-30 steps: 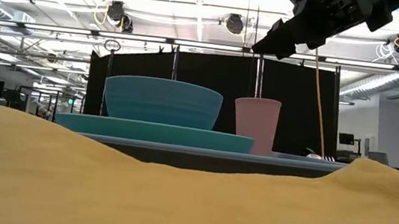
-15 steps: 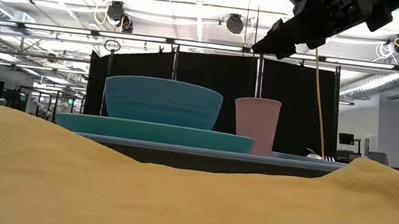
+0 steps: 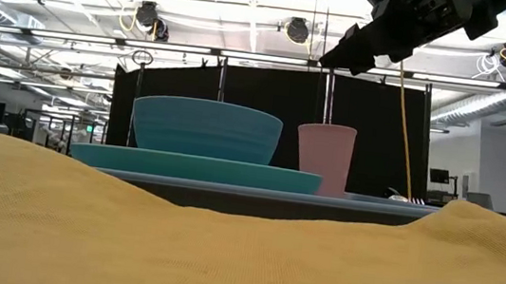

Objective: Set up tray
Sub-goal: Put the yellow napkin on the blue serving tray to the left of the green plate

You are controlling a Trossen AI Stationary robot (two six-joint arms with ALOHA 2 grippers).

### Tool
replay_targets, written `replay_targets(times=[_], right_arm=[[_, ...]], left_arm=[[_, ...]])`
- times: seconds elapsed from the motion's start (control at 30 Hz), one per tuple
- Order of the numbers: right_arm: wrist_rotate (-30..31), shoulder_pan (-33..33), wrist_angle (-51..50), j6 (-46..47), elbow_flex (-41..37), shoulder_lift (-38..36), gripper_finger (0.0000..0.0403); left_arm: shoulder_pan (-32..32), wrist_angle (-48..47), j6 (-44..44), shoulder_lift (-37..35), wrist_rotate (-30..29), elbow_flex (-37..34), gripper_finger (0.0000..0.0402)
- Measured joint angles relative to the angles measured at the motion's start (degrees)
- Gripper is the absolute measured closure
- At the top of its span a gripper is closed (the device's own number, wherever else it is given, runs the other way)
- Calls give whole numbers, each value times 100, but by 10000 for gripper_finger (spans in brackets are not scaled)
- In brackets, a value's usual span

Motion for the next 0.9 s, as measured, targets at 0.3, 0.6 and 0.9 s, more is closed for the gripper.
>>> replay_targets(times=[0.3,0.6,0.9], right_arm=[[1,2,32,-6,-17,0,238],[18,-4,780,-8,-448,2,238],[22,-9,891,2,-450,2,238]], left_arm=[[61,-649,304,5,-83,0,222],[87,-663,541,5,-165,0,222],[271,-363,781,365,326,14,222]])
